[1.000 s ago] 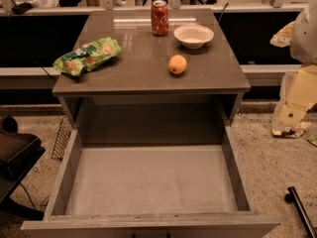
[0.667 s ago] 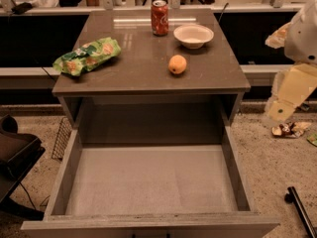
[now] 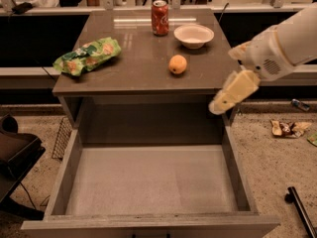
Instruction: Place orange into top drawer
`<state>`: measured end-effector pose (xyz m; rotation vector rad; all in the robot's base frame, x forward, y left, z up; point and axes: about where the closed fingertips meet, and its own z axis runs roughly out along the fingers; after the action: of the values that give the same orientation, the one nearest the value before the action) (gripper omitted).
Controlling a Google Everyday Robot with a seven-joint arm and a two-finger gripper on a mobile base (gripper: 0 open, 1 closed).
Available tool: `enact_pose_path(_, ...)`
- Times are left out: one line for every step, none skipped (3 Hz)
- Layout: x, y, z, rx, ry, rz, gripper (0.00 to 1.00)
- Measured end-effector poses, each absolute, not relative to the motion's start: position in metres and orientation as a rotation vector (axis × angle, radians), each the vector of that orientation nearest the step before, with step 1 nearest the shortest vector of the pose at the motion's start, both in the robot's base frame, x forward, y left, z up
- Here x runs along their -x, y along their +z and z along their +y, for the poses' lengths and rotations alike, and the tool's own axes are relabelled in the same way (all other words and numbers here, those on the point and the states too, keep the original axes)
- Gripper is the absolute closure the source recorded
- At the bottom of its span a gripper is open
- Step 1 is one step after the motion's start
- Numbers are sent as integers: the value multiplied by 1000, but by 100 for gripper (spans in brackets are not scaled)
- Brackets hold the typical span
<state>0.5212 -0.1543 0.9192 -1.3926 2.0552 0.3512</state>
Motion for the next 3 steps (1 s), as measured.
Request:
enact_pose_path(-556, 911, -120, 1277, 429, 1927, 0)
enact_pose_path(-577, 923, -116, 1209, 383, 1879, 0)
enact_pose_path(-577, 923, -116, 1209, 382, 1879, 0)
